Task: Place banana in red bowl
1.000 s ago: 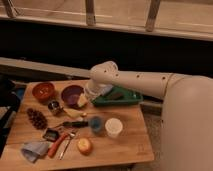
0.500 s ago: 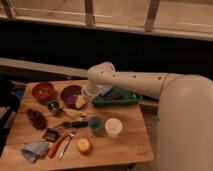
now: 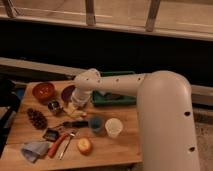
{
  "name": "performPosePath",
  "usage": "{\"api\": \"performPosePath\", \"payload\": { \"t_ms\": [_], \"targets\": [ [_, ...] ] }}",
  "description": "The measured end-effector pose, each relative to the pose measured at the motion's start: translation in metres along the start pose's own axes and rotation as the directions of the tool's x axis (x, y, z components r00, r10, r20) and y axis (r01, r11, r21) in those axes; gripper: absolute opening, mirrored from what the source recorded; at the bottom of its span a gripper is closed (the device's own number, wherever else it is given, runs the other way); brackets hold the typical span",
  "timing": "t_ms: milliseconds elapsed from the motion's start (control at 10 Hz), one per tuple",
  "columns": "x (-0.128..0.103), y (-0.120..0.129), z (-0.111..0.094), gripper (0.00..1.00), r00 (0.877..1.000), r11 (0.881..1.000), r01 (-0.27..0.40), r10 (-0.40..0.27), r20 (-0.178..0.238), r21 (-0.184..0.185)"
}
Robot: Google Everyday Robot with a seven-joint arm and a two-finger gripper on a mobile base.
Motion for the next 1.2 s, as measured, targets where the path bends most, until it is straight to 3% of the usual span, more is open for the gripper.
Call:
{"api": "performPosePath", "payload": {
  "t_ms": [600,1200],
  "targets": [
    [0.007,-0.004,0.03,0.6,0.999,0.999,-0.011,0.01,-0.034,-0.042],
    [0.014,0.004,0.031,0.05,1.0,0.999,0.009,-0.01,-0.024,-0.052]
  ]
}}
